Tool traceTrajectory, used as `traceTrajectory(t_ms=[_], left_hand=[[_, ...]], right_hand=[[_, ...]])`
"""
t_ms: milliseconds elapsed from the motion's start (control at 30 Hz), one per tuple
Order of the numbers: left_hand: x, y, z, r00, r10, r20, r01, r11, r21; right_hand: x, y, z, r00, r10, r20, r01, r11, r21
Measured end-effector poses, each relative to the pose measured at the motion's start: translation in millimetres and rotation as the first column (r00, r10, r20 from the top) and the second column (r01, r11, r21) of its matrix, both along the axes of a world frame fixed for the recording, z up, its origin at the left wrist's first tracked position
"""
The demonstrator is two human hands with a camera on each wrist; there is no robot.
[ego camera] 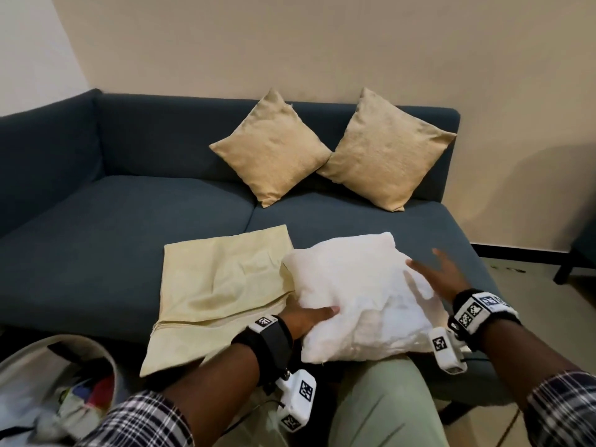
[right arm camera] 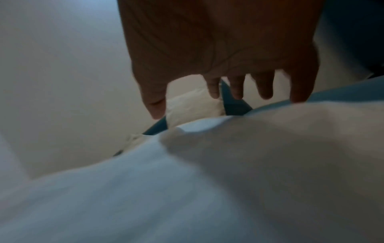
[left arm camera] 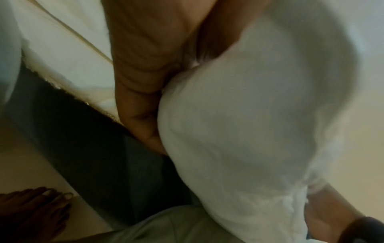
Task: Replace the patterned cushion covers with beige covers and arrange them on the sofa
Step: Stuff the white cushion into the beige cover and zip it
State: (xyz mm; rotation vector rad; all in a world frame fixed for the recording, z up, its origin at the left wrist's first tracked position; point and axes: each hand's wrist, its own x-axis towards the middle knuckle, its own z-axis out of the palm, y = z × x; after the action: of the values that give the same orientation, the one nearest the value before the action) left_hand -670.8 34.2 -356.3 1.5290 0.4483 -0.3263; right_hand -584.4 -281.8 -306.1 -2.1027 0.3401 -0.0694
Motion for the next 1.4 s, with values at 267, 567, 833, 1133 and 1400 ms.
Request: traceTrajectory(t_ms=[267,567,833,1133,1400], left_hand=[[-21.2,-5.3,54.0,0.948,-0.204,0.246,0.183,0.977,0.106],[-101.3,70.5,129.6,0.931,-0.255,0.262,0.171,0.937,0.304],[-155.7,148.2,102.0,0.991,-0.082,0.104,0.061,0.981,0.186],[-128.9,179.2,91.4,0.874,-0.477,-0.089,0.47,0.786,0.403],[-4.3,219.3,128.0,0.863,-0.499,-0.077,0.247,0.284,0.926]], right_hand=[[-11.2,41.9,18.8,0.989,0.073,-0.126,-0.025,0.937,0.349],[-71.2,83.2,88.3,0.977,0.214,-0.006,-0.201,0.929,0.31],[-114.4,176.3,55.3,0.817,0.528,-0.233,-0.472,0.844,0.256],[-87.1,220.4,36.3,0.678,0.687,-0.261,-0.684,0.72,0.12],[-78.2,219.3,3.0,0.674,0.673,-0.305,-0.715,0.698,-0.041]])
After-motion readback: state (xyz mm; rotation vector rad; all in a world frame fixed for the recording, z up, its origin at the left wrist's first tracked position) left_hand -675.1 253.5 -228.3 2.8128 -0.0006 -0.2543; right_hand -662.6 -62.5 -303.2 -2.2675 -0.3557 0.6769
